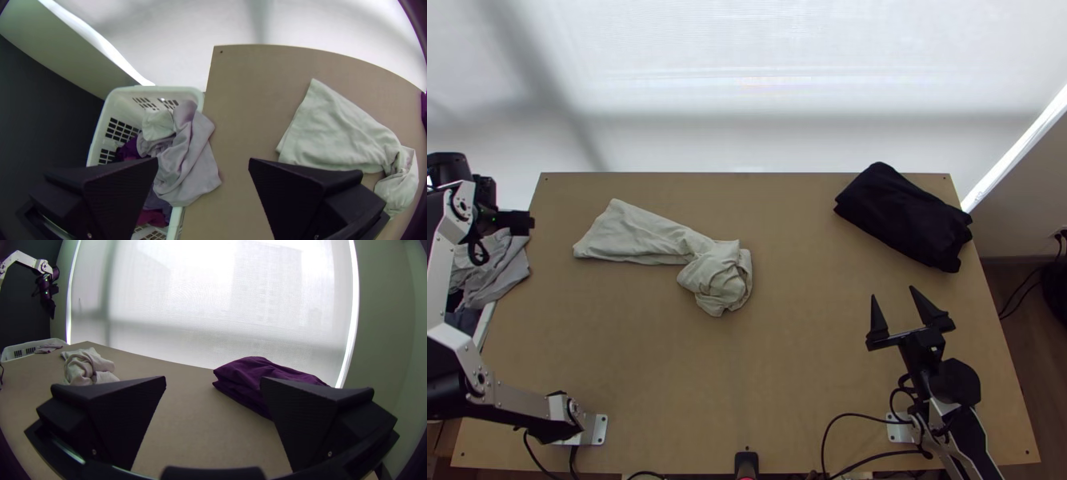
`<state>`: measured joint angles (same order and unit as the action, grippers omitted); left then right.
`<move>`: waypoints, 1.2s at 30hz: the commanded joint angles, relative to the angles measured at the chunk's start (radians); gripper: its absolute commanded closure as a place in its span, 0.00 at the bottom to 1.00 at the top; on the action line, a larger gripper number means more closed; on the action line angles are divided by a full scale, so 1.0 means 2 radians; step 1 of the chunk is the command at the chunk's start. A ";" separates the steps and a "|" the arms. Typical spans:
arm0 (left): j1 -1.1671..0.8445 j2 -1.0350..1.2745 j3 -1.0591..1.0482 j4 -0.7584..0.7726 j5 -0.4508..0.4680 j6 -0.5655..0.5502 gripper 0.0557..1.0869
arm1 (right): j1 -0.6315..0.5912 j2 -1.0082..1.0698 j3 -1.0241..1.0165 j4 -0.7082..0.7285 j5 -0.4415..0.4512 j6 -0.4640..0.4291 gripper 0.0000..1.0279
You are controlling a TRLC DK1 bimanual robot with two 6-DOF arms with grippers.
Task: Fold the t-shirt
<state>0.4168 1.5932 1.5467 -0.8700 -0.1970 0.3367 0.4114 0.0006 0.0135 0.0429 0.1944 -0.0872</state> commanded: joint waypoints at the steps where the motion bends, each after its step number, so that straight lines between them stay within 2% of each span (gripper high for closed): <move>1: 0.043 0.041 0.001 -0.004 0.020 0.027 0.04 | 0.001 -0.001 -0.005 -0.005 0.001 -0.009 0.03; 14: 0.108 0.150 0.024 0.012 0.023 0.038 0.04 | 0.001 -0.002 -0.005 -0.005 0.001 -0.009 0.03; 22: 0.129 0.194 0.001 0.079 0.031 0.051 0.07 | 0.001 -0.002 -0.005 -0.005 0.001 -0.009 0.03; 27: 0.134 0.222 -0.001 0.100 0.037 0.059 0.59 | 0.001 -0.002 -0.005 -0.005 0.001 -0.009 0.03; 28: 0.134 0.226 -0.002 0.100 0.048 0.060 0.66 | 0.001 -0.002 -0.005 -0.005 0.001 -0.009 0.03; 30: 0.136 0.229 -0.009 0.102 0.055 0.069 0.69 | 0.001 -0.001 -0.005 -0.005 0.001 -0.009 0.03; 32: 0.134 0.228 -0.012 0.117 0.058 0.079 0.97 | 0.001 -0.001 -0.005 -0.005 0.001 -0.009 0.03; 36: 0.151 0.240 0.022 0.125 0.064 0.073 0.96 | 0.001 -0.001 -0.005 -0.005 0.001 -0.009 0.03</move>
<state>0.6876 2.0369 1.5505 -0.6338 -0.0818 0.4660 0.4114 0.0006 0.0135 0.0429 0.1944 -0.0875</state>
